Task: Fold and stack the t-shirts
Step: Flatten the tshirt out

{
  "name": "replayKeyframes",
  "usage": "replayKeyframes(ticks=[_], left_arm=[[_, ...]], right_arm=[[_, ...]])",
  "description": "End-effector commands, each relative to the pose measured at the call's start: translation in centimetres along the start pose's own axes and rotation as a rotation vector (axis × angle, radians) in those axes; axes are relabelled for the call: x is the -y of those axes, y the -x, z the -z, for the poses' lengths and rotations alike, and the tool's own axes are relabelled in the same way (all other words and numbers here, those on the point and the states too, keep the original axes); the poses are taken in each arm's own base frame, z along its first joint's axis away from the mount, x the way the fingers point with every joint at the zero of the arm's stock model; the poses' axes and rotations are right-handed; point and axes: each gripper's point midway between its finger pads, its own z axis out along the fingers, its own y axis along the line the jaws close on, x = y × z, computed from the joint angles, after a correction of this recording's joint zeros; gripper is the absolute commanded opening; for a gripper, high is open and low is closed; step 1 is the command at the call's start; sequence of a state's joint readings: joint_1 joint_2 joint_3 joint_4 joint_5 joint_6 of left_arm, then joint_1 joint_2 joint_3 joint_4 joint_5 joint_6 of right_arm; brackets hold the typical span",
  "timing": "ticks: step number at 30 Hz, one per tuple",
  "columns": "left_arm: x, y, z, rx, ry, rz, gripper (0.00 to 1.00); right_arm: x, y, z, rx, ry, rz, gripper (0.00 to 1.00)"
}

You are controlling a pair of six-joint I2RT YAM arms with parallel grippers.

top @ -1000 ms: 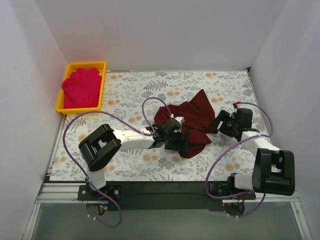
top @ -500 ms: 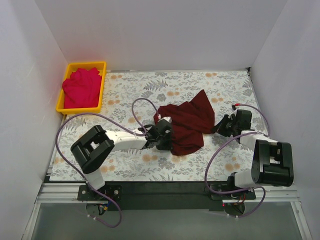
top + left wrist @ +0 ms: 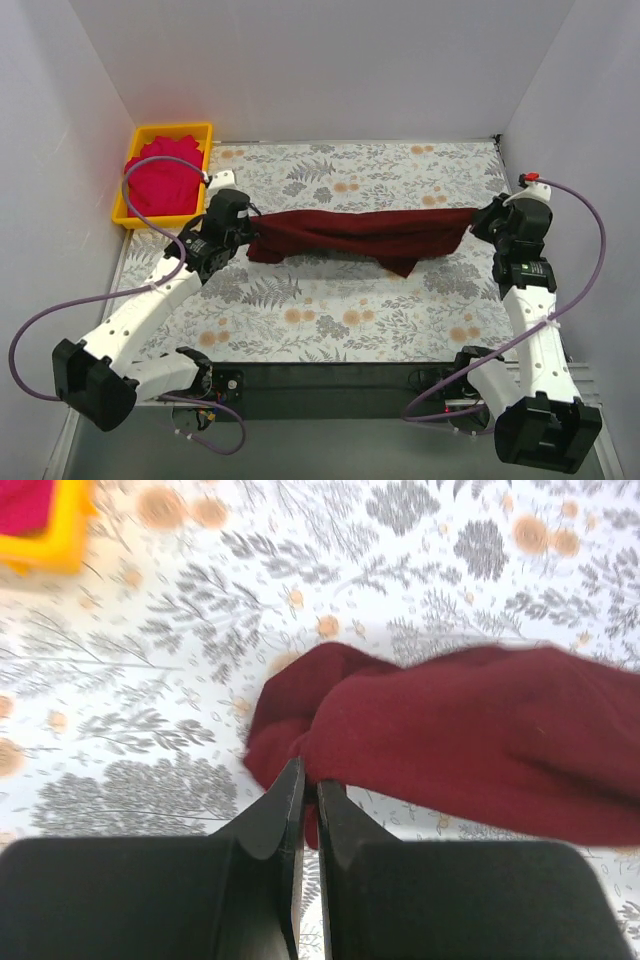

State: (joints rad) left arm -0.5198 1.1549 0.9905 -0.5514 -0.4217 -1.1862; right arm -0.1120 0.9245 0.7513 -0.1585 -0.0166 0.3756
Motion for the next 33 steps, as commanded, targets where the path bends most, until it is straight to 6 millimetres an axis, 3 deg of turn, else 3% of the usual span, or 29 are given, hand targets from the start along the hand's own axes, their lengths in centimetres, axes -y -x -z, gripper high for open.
replayKeyframes(ticks=[1, 2, 4, 6, 7, 10, 11, 15, 16, 17, 19, 20, 22, 23, 24, 25, 26, 27, 29, 30, 31, 33], left_arm=[[-2.7, 4.1, 3.0, 0.116, 0.102, -0.05, 0.0], [-2.9, 5.7, 4.2, 0.15, 0.111, -0.042, 0.0], [-3.4, 7.7, 6.4, 0.208, 0.114, -0.033, 0.0], [-3.8, 10.0, 8.9, 0.273, 0.106, -0.02, 0.0], [-3.8, 10.6, 9.5, 0.289, 0.095, -0.019, 0.0], [-3.2, 10.6, 9.5, 0.28, 0.062, -0.05, 0.0], [-3.0, 10.2, 8.9, 0.262, 0.063, -0.065, 0.0], [-1.9, 5.4, 3.3, 0.083, 0.057, -0.171, 0.0], [-2.1, 4.2, 2.0, 0.045, 0.069, -0.191, 0.0], [-2.2, 3.3, -0.4, 0.009, 0.097, -0.211, 0.0], [-2.5, 2.8, -2.9, -0.008, 0.119, -0.221, 0.0], [-3.0, 2.7, -5.5, -0.021, 0.149, -0.216, 0.0], [-2.3, 4.4, -7.8, 0.009, 0.144, -0.197, 0.01], [-2.2, 6.2, -9.0, 0.054, 0.144, -0.17, 0.04], [-2.3, 5.9, -11.3, 0.033, 0.162, -0.174, 0.05], [-2.3, 6.7, -12.4, 0.047, 0.165, -0.165, 0.06], [-1.7, 9.9, -13.0, 0.114, 0.159, -0.135, 0.07], [-1.7, 9.5, -14.9, 0.093, 0.176, -0.149, 0.08], [-1.4, 11.5, -15.8, 0.132, 0.18, -0.132, 0.09], [-0.7, 12.7, -15.9, 0.158, 0.165, -0.123, 0.22], [-0.3, 12.7, -16.1, 0.159, 0.15, -0.117, 0.35], [0.1, 12.9, -15.5, 0.169, 0.123, -0.079, 0.62]], right_arm=[[0.5, 4.4, 2.8, 0.124, -0.079, 0.038, 0.01], [0.5, 4.9, 3.5, 0.129, -0.091, 0.048, 0.01], [0.2, 7.8, 5.5, 0.194, -0.114, 0.086, 0.01], [0.2, 8.8, 6.7, 0.203, -0.138, 0.121, 0.01], [-0.2, 10.1, 7.6, 0.235, -0.133, 0.127, 0.01], [-0.5, 10.5, 7.6, 0.226, -0.125, 0.149, 0.01], [-0.6, 10.4, 7.3, 0.214, -0.121, 0.152, 0.01], [-1.0, 8.0, 4.0, 0.08, -0.068, 0.174, 0.01], [-0.8, 6.9, 2.3, 0.022, -0.063, 0.172, 0.01], [-0.6, 6.4, 1.6, -0.003, -0.067, 0.172, 0.01], [0.2, 4.9, -1.0, -0.08, -0.088, 0.163, 0.01], [0.3, 5.0, -2.0, -0.08, -0.092, 0.152, 0.02], [1.0, 3.6, -4.6, -0.137, -0.112, 0.132, 0.03], [0.9, 4.0, -5.7, -0.118, -0.106, 0.116, 0.04], [0.7, 4.3, -6.5, -0.119, -0.102, 0.109, 0.06], [1.1, 3.5, -8.0, -0.153, -0.109, 0.101, 0.07], [1.0, 3.5, -8.8, -0.159, -0.108, 0.095, 0.08], [0.7, 4.4, -9.5, -0.142, -0.102, 0.088, 0.1], [1.0, 3.8, -11.0, -0.168, -0.113, 0.081, 0.17], [1.0, 4.0, -11.4, -0.163, -0.114, 0.074, 0.24], [0.9, 3.9, -11.8, -0.17, -0.112, 0.075, 0.4], [0.7, 3.1, -11.8, -0.188, -0.099, 0.076, 0.55]])
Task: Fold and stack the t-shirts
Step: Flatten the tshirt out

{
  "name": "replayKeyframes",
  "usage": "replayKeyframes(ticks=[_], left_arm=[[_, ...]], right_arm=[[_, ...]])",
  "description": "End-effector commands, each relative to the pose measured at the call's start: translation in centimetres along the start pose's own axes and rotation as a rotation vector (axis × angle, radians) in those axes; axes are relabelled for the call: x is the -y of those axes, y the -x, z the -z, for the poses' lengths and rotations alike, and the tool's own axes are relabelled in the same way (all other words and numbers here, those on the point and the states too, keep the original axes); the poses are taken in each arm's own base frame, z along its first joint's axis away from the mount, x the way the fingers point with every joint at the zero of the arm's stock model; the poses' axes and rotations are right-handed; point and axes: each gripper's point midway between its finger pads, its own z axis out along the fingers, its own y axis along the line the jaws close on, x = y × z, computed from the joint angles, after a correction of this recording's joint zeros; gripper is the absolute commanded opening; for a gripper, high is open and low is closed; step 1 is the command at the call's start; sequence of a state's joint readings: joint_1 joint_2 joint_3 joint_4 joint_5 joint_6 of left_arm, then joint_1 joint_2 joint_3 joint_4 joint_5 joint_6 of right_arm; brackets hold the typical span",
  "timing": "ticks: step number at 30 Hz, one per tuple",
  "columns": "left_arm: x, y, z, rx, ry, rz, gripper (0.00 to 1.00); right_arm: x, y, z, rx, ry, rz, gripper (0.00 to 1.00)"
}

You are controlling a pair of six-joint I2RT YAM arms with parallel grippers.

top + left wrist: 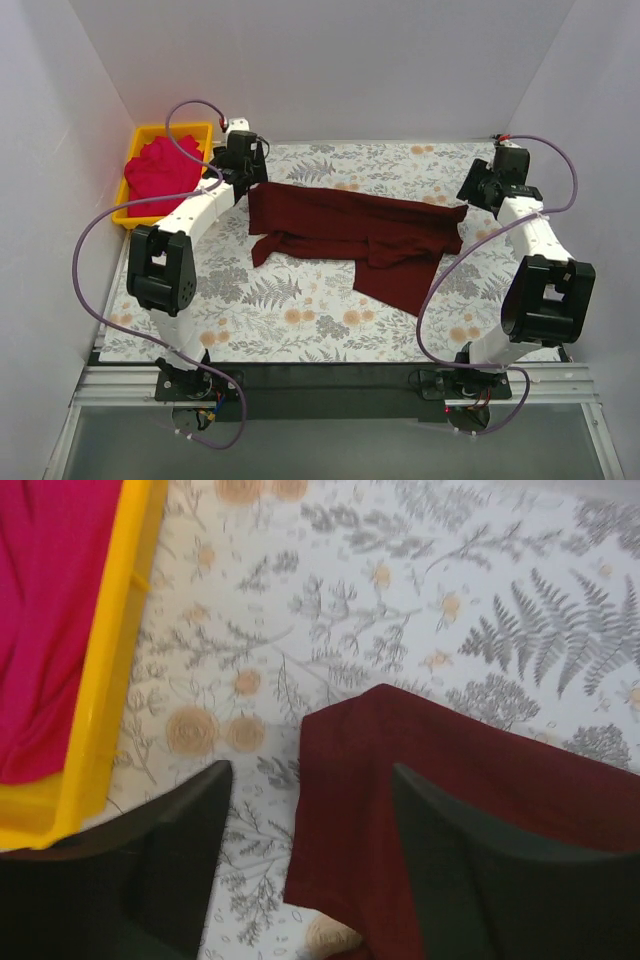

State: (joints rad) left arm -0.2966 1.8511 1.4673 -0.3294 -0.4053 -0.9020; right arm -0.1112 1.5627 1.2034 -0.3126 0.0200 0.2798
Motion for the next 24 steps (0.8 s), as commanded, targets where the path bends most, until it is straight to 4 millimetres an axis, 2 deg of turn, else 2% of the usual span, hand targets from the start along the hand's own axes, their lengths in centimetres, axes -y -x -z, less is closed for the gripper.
replayKeyframes(ticks=[1, 3, 4, 5, 6, 7, 8, 10, 11, 12, 13, 14, 15, 17, 20, 22, 24], left_arm=[[-0.1, 5.5, 2.6, 0.154, -0.033, 0.108, 0.69], [-0.3, 4.4, 3.3, 0.143, -0.047, 0.13, 0.74], [-0.6, 2.4, 3.3, 0.107, -0.042, 0.148, 0.75], [-1.0, 2.7, 4.4, 0.12, -0.053, 0.17, 0.75], [-0.9, 1.9, 4.8, 0.099, -0.079, 0.182, 0.75], [-1.0, -0.4, 4.8, 0.049, -0.087, 0.184, 0.75], [-0.9, -0.3, 6.2, 0.053, -0.119, 0.225, 0.74], [0.1, -2.3, 7.5, -0.001, -0.211, 0.253, 0.72], [0.2, -4.8, 7.8, -0.056, -0.226, 0.291, 0.68], [0.6, -5.0, 8.9, -0.06, -0.269, 0.31, 0.66], [1.4, -5.9, 9.5, -0.094, -0.326, 0.325, 0.64], [1.7, -7.7, 9.7, -0.138, -0.343, 0.328, 0.62], [2.0, -8.2, 10.1, -0.156, -0.36, 0.343, 0.61], [2.7, -10.3, 10.3, -0.212, -0.385, 0.329, 0.61], [3.5, -12.9, 10.2, -0.283, -0.396, 0.319, 0.76], [3.5, -15.0, 9.9, -0.328, -0.374, 0.314, 0.82], [3.4, -16.4, 9.5, -0.346, -0.344, 0.297, 0.83]], right_arm=[[-1.5, 3.3, 1.1, 0.112, 0.044, 0.003, 0.6], [-1.7, 2.4, 1.4, 0.103, 0.056, 0.01, 0.63], [-2.6, 1.8, 2.1, 0.096, 0.105, 0.018, 0.64], [-2.9, 0.1, 2.0, 0.064, 0.125, 0.028, 0.64], [-3.8, -0.9, 2.4, 0.047, 0.17, 0.039, 0.64], [-4.6, -1.0, 3.4, 0.064, 0.207, 0.058, 0.63], [-5.6, -3.5, 3.5, 0.025, 0.251, 0.087, 0.63], [-7.1, -4.9, 4.9, 0.022, 0.32, 0.118, 0.61], [-9.0, -6.7, 5.4, 0.001, 0.374, 0.156, 0.6], [-9.3, -8.8, 5.5, -0.041, 0.399, 0.168, 0.59], [-9.8, -9.8, 6.0, -0.049, 0.415, 0.182, 0.56], [-10.9, -11.3, 6.5, -0.071, 0.443, 0.214, 0.54], [-10.8, -13.2, 6.4, -0.109, 0.441, 0.22, 0.51], [-11.9, -15.4, 7.2, -0.144, 0.481, 0.252, 0.46], [-12.1, -19.5, 7.6, -0.238, 0.517, 0.262, 0.43], [-11.5, -21.8, 7.5, -0.288, 0.513, 0.255, 0.43], [-11.2, -23.1, 7.6, -0.317, 0.518, 0.257, 0.43]])
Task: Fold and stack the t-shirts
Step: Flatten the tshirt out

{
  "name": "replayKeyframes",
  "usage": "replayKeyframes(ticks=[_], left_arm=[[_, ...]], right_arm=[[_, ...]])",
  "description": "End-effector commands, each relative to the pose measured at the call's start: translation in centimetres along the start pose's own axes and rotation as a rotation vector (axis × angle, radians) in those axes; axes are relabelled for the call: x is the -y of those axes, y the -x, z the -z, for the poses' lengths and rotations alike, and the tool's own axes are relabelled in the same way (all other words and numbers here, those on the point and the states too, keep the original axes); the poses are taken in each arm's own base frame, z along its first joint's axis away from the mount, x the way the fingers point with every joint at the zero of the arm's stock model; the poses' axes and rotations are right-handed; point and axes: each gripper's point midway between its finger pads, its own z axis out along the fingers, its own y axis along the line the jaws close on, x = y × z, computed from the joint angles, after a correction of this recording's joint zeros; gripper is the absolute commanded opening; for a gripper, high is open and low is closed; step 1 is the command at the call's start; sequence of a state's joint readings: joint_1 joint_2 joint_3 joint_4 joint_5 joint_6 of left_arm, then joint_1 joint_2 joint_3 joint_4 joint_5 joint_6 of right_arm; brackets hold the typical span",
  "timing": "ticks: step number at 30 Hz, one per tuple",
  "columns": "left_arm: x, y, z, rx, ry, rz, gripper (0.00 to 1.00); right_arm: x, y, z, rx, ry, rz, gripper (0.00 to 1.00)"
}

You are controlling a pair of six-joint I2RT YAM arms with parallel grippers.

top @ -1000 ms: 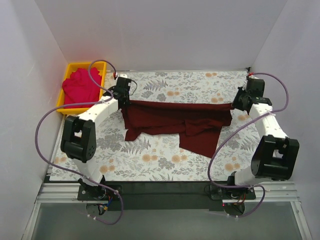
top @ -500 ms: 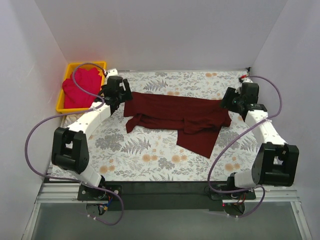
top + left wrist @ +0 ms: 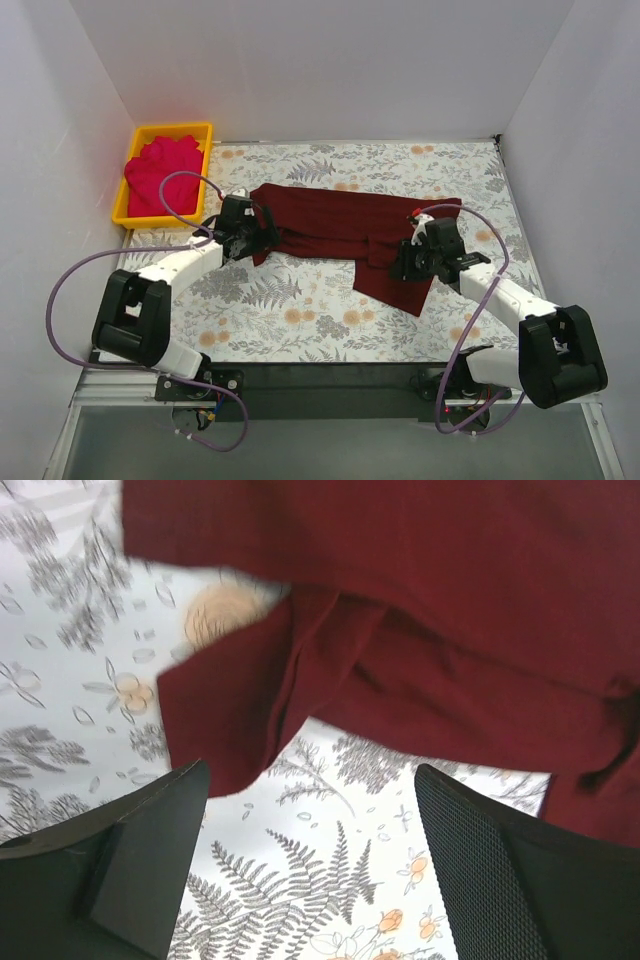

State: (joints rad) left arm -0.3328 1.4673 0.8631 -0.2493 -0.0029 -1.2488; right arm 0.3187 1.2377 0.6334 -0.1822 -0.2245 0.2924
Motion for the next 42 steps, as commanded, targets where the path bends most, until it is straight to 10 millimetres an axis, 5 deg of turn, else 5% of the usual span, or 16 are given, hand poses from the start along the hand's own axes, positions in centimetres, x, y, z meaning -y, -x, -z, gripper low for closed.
replayKeyframes(ticks=[1, 7, 14, 18, 27, 33, 36, 42], left_arm=[[-0.1, -2.3, -1.0, -0.055, 0.001, 0.013, 0.83], [-1.4, -3.0, -2.8, -0.054, 0.091, -0.021, 0.8], [-3.0, -4.3, -2.9, -0.056, 0.162, -0.04, 0.32], [-4.1, -3.2, -2.1, -0.006, 0.231, -0.049, 0.0], [-6.3, -4.2, 2.7, -0.063, 0.243, 0.041, 0.0], [-7.0, 0.3, 7.0, 0.005, 0.193, 0.12, 0.0], [-8.1, 0.8, 7.2, -0.001, 0.199, 0.151, 0.0], [-10.0, -5.0, 4.9, -0.156, 0.133, 0.289, 0.0]], right_arm=[[-0.5, -1.9, -0.4, -0.02, 0.041, -0.015, 0.42], [0.3, -4.9, -0.8, -0.085, 0.03, -0.028, 0.42], [2.0, -7.1, -0.8, -0.125, -0.032, -0.045, 0.41], [4.2, -8.3, -0.4, -0.154, -0.117, -0.092, 0.4], [6.5, -8.8, 1.4, -0.124, -0.195, -0.212, 0.41], [8.9, -7.8, 2.5, -0.06, -0.263, -0.313, 0.42], [9.4, -7.6, 2.7, -0.057, -0.264, -0.344, 0.42], [8.5, -4.0, 4.2, 0.102, -0.228, -0.287, 0.43]])
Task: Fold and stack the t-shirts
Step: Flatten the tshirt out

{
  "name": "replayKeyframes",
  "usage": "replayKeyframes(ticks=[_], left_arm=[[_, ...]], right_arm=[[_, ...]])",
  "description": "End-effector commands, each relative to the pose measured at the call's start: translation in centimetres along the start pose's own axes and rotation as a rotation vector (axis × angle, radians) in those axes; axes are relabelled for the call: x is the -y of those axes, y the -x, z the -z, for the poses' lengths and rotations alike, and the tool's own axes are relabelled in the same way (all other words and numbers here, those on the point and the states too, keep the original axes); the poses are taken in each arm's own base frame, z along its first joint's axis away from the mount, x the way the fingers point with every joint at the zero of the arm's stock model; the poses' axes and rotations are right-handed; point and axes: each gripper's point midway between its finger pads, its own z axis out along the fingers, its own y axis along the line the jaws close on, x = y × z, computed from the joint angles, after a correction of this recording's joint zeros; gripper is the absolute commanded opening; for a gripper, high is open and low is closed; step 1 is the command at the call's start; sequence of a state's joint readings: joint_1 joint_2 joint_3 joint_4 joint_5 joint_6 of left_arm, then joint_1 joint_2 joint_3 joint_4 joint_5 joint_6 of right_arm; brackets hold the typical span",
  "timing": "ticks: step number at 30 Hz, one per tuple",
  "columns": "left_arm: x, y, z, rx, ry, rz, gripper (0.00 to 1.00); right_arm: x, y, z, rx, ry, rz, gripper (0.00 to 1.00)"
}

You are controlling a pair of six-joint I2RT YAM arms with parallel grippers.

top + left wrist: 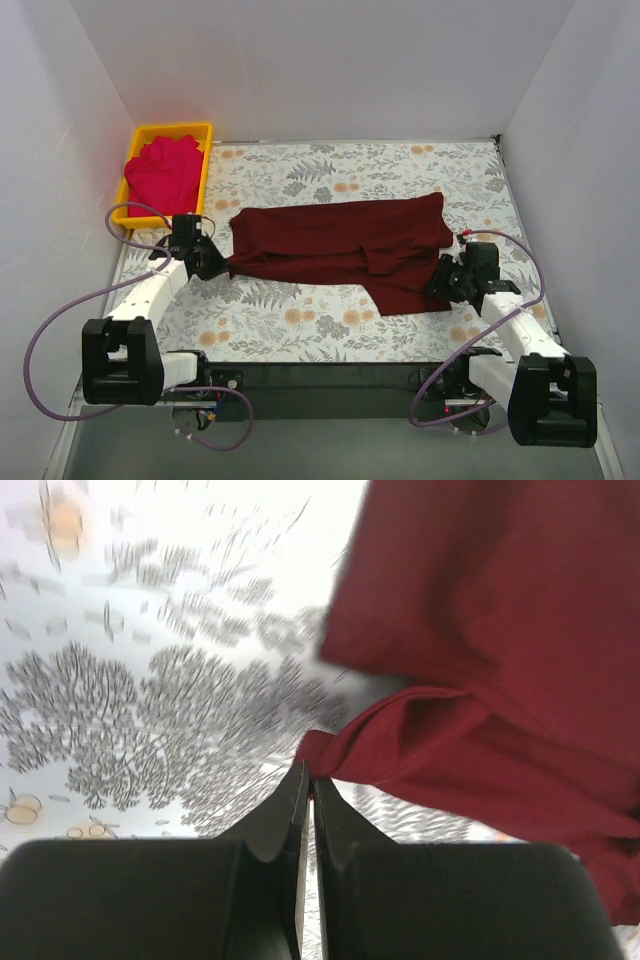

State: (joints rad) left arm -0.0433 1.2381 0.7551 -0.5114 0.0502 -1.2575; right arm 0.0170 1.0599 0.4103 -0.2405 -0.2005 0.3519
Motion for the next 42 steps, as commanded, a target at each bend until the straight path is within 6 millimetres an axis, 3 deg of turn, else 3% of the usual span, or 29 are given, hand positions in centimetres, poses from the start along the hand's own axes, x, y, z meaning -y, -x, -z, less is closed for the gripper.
replayKeyframes(ticks=[1, 5, 13, 15, 16, 21, 25, 31, 34, 35, 37, 38, 39, 41, 42], left_arm=[[-0.8, -4.1, -1.2, -0.12, -0.058, 0.047, 0.0], [-1.3, -3.6, -1.1, -0.083, -0.044, 0.008, 0.08], [-2.1, -3.1, -1.2, -0.025, -0.031, -0.03, 0.47], [-2.0, -2.9, -1.6, -0.04, -0.021, -0.035, 0.47], [-2.1, -2.7, -2.0, -0.044, -0.009, -0.042, 0.47], [-2.3, -2.5, -2.0, -0.036, 0.002, -0.044, 0.47], [-2.3, -2.5, -2.1, -0.037, 0.002, -0.039, 0.48], [-1.8, -2.9, -2.9, -0.074, -0.016, -0.022, 0.4], [-1.7, -3.2, -4.3, -0.12, -0.005, -0.005, 0.35], [-1.1, -2.4, -4.5, -0.116, -0.015, -0.002, 0.34], [-0.8, -2.4, -5.8, -0.141, -0.011, 0.014, 0.31], [-0.1, -1.3, -6.1, -0.125, -0.022, 0.014, 0.31], [0.1, -1.0, -6.6, -0.124, -0.021, 0.018, 0.31], [0.2, -0.7, -7.8, -0.145, -0.01, 0.019, 0.31], [0.9, 0.3, -8.0, -0.132, -0.02, 0.009, 0.31]], right_arm=[[-0.6, 1.9, 1.6, 0.103, 0.012, 0.025, 0.44], [-2.3, 4.0, 1.9, 0.158, 0.077, 0.033, 0.54], [-3.8, 6.5, 0.9, 0.179, 0.135, 0.061, 0.57], [-5.3, 7.3, 0.8, 0.18, 0.189, 0.093, 0.55], [-7.0, 8.2, 0.3, 0.184, 0.227, 0.12, 0.55], [-7.3, 10.0, -1.3, 0.186, 0.217, 0.108, 0.54], [-8.4, 13.1, -2.3, 0.213, 0.227, 0.109, 0.54], [-8.3, 14.8, -5.8, 0.162, 0.207, 0.075, 0.54], [-7.6, 15.9, -7.4, 0.153, 0.181, 0.06, 0.54], [-7.1, 15.8, -8.4, 0.133, 0.169, 0.048, 0.54], [-7.0, 17.6, -8.8, 0.156, 0.163, 0.026, 0.53], [-6.6, 17.8, -9.7, 0.145, 0.153, 0.016, 0.54], [-6.9, 19.2, -9.8, 0.171, 0.147, 0.019, 0.54], [-6.4, 20.0, -10.8, 0.175, 0.125, 0.013, 0.54], [-6.7, 21.5, -10.7, 0.202, 0.122, 0.018, 0.54]])
